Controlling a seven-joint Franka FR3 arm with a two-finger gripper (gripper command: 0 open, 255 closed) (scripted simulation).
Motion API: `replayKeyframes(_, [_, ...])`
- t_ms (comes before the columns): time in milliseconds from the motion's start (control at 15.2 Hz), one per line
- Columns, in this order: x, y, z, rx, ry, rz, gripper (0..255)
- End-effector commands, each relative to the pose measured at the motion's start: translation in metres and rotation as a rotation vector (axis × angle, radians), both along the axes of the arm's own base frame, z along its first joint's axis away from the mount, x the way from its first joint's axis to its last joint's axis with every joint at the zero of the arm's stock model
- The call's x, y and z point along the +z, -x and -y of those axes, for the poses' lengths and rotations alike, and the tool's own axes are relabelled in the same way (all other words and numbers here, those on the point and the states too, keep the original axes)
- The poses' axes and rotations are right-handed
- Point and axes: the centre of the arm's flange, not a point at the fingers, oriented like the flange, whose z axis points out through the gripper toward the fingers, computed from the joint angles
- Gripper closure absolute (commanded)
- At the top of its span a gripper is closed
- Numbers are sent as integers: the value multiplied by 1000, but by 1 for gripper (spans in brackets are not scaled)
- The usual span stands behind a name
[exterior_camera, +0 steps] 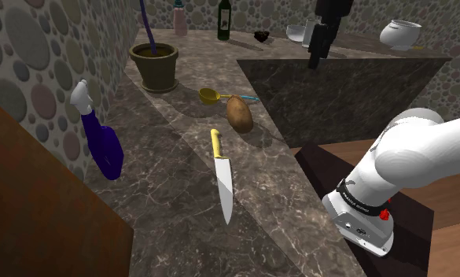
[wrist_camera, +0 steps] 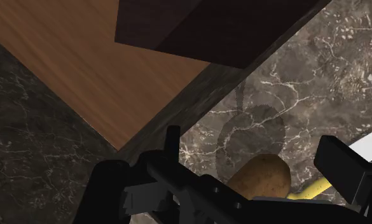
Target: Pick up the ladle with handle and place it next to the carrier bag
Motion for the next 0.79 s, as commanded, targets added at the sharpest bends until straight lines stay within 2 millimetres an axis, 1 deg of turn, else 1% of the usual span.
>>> replayKeyframes(0, [0,0,0,0,0,0,0])
replayKeyframes(396, [-50,-50,11,178,6,50,0])
replayKeyframes(726, [-89,-95,13,326,11,91,0])
